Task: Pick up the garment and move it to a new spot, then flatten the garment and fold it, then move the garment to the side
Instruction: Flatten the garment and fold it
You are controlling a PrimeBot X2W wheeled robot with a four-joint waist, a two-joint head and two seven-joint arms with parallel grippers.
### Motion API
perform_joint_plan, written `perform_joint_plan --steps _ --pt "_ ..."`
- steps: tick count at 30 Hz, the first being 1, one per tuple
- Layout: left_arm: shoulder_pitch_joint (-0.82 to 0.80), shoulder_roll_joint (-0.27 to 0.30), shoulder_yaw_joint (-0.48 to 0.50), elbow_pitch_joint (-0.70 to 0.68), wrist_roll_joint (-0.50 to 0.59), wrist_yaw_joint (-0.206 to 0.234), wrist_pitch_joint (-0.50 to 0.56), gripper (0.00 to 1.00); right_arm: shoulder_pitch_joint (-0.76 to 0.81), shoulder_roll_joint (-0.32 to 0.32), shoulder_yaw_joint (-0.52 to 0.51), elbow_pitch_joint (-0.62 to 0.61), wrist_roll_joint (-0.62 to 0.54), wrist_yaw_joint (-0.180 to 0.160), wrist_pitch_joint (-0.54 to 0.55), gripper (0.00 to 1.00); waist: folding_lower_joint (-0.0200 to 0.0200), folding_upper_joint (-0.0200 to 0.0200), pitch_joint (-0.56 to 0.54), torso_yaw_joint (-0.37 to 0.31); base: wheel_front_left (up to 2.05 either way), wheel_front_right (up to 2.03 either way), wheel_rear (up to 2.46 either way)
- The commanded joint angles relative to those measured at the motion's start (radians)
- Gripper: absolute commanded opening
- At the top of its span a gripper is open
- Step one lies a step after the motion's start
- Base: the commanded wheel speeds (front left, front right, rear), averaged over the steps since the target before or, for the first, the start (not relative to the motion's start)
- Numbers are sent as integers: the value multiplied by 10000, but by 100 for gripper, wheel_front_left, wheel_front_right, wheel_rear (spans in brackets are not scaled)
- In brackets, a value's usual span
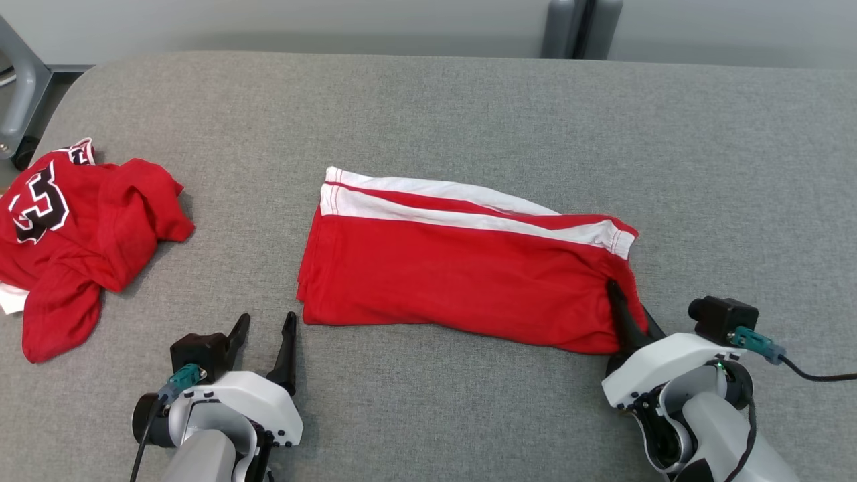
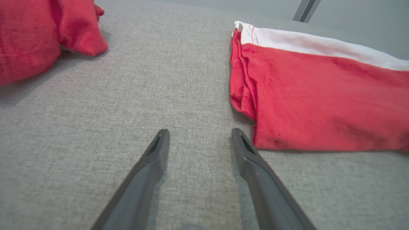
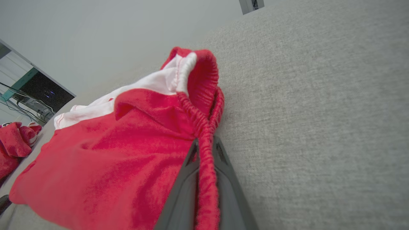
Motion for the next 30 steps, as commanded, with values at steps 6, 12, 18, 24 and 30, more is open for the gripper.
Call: perform_joint_plan --steps 6,12,18,24,30 --pt "255 13 221 47 210 -41 -47 100 -38 -133 -1008 -27 506 13 53 0 0 0 -294 -261 0 0 0" --pt "438 5 287 52 313 -101 -47 100 -173 -623 -1614 -465 485 16 47 0 0 0 -531 -460 0 0 0" --pt "489 -8 80 82 250 -181 -47 100 -448 -508 -993 -1071 1036 18 506 0 0 0 -641 -386 0 0 0" --pt "536 -11 -479 161 -264 -127 -47 100 -518 -136 576 -2248 2113 16 1797 0 0 0 -691 102 0 0 0" --pt "517 -11 -1190 180 -625 -58 -46 100 -929 15 1546 -2109 2435 16 1905 0 0 0 -737 1031 0 0 0"
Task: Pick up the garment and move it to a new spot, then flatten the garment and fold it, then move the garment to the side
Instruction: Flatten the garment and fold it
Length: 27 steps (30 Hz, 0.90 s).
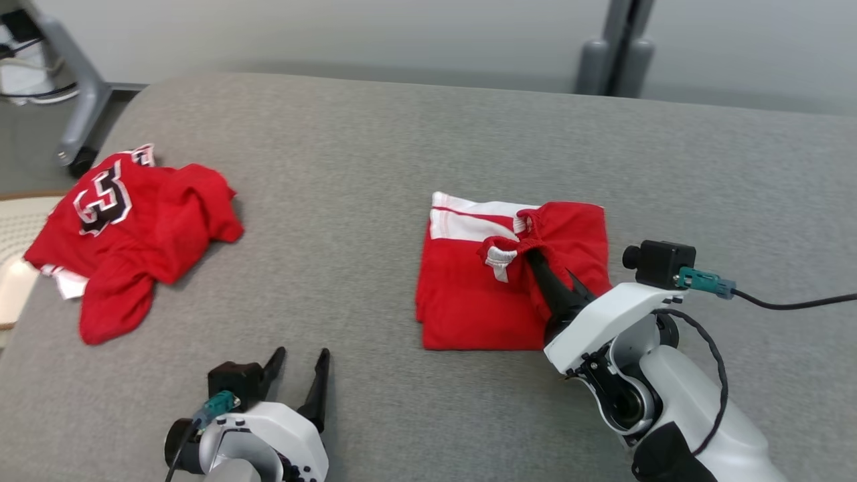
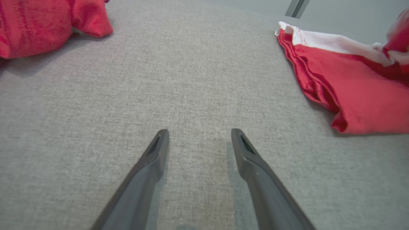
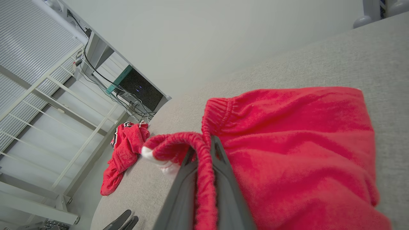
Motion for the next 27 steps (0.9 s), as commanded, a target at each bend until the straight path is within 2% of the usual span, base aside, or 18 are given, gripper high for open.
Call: perform_joint_plan --steps 1,4,8,9,10,11,12,17,20,22,27 --pt "1 49 -227 32 -65 57 -44 100 -247 -42 159 326 -101 2 -206 0 0 0 -35 596 0 0 0" --pt "-129 42 -517 41 -179 123 -44 100 -658 -30 535 1020 -153 2 -666 0 0 0 -25 1059 0 0 0" --pt "-175 42 -680 48 -272 203 -45 100 -1072 -32 933 1734 -135 2 -1155 0 0 0 -6 1323 0 0 0" --pt "-170 42 -703 57 -299 232 -45 100 -1228 -36 1071 1925 -102 2 -1301 10 0 0 -4 1357 0 0 0" --pt "-153 37 -731 58 -318 246 -44 100 -1353 -37 1202 2065 66 2 -1434 32 0 0 -2 1384 0 0 0" --pt "-126 35 -754 62 -342 258 -44 100 -1479 -38 1261 2246 161 2 -1569 64 0 0 2 1389 0 0 0" --pt "-101 37 -769 81 -364 264 -44 100 -1626 -47 1354 2398 256 2 -1675 100 0 0 2 1382 0 0 0" --pt "-171 41 -721 168 -382 299 -45 100 -2139 -29 1642 3028 758 2 -1928 100 0 0 1 1120 0 0 0" --pt "-248 43 -542 35 -286 379 -45 100 -2210 -34 1410 2987 787 2 -1983 100 0 0 -32 859 0 0 0" --pt "-241 53 -372 -109 -155 438 -46 100 -2068 -66 745 2786 380 1 -1980 100 0 0 -63 641 0 0 0" --pt "-7 105 230 -900 215 544 -44 100 -1182 -44 -1712 2089 -2163 1 -1973 100 0 0 -159 102 0 0 0"
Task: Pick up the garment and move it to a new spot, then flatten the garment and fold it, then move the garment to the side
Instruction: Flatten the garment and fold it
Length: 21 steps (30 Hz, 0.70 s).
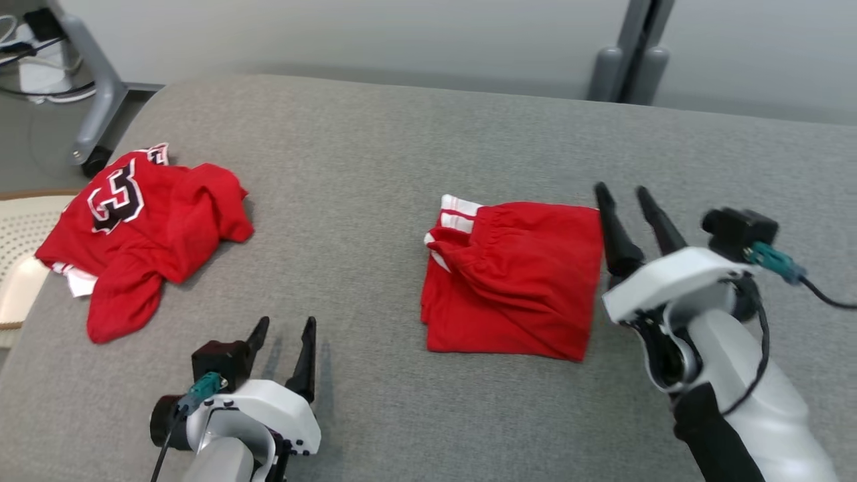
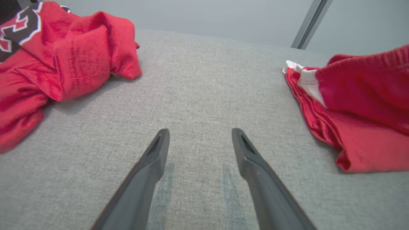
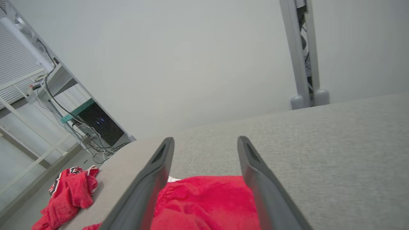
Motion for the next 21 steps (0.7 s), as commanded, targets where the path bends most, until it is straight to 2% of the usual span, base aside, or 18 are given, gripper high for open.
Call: perform_joint_plan --steps 1,5,9,14,21 --pt "93 79 110 -166 157 66 -46 100 305 -48 -362 -191 -445 2 -43 100 0 0 -66 -248 0 0 0" --pt "389 92 565 -818 567 126 -35 100 1463 -31 -1724 -1140 -2388 1 -44 100 0 0 -147 -589 0 0 0" --pt "654 83 979 -1285 937 62 -34 100 2398 -32 -2536 -1824 -3279 1 -45 100 0 0 -257 -901 0 0 0" --pt "1129 64 1439 -1838 1370 25 -34 100 3322 -35 -2832 -2349 -3843 1 -44 100 0 0 -489 -1254 0 0 0" --pt "2061 34 1869 -2341 1771 -1 -34 100 4292 -29 -2524 -2752 -4152 1 -44 100 0 0 -1056 -1578 0 0 0"
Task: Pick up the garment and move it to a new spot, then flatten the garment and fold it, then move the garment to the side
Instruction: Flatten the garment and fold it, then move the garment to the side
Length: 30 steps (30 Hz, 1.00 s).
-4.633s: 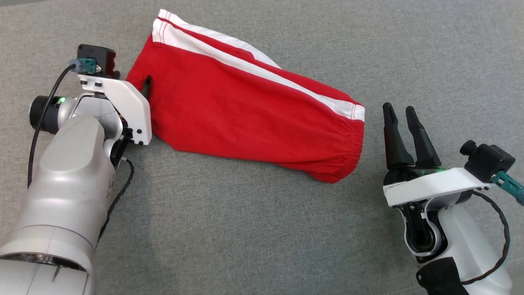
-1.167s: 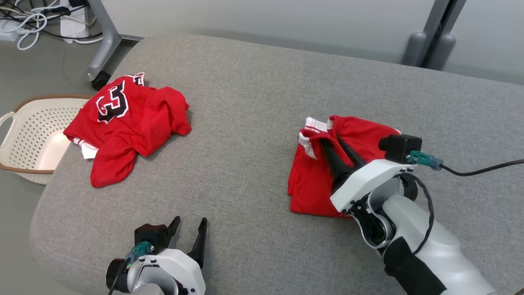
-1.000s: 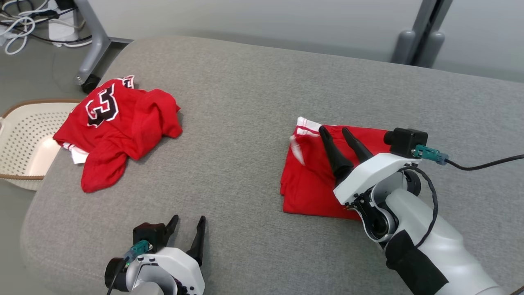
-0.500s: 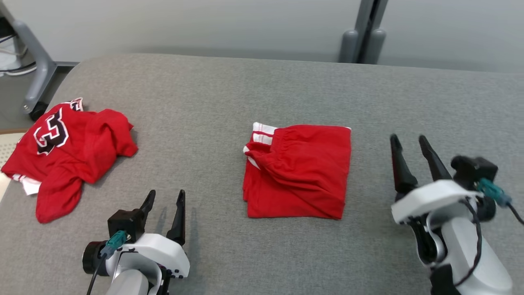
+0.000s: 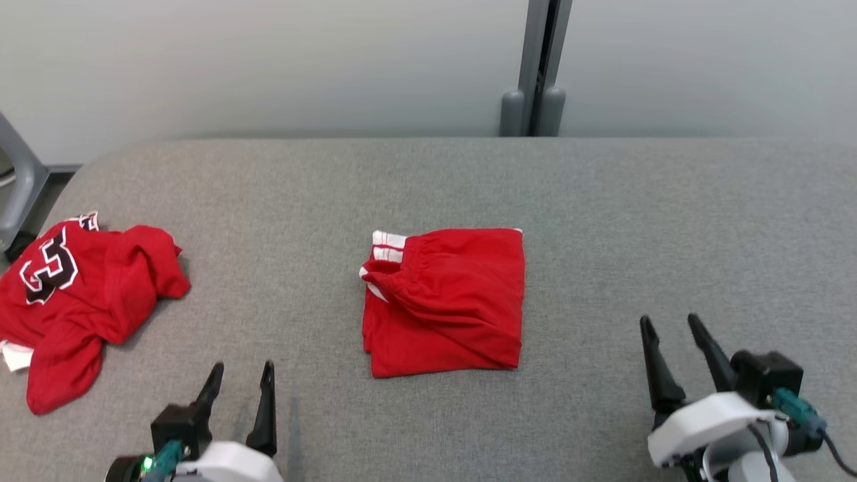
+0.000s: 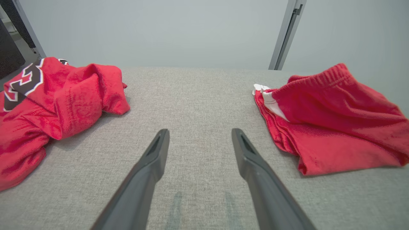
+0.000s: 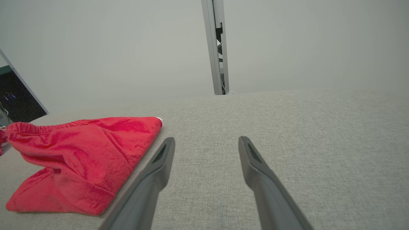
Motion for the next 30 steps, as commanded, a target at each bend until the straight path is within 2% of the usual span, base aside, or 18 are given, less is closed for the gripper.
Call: perform_joint_plan --steps 1,9,17,23,30 --pt "257 40 109 -95 84 -30 -16 100 260 -47 77 -81 -20 1 -44 100 0 -1 -329 -168 0 0 0" --pt "1213 14 506 -450 156 -32 -16 100 1017 -51 407 -172 322 1 -44 100 0 -1 -691 -322 0 0 0" --pt "949 9 273 -514 -48 -79 -16 100 655 -46 862 -153 633 1 -45 100 0 -1 -303 -119 0 0 0" --pt "389 14 -347 -598 -201 -188 -16 100 -703 -57 1623 724 997 1 -45 100 0 -1 520 634 0 0 0" --pt "-79 10 -692 -693 -206 -415 -16 100 -2370 -58 1904 2695 1423 1 -43 100 0 -1 1169 1707 0 0 0"
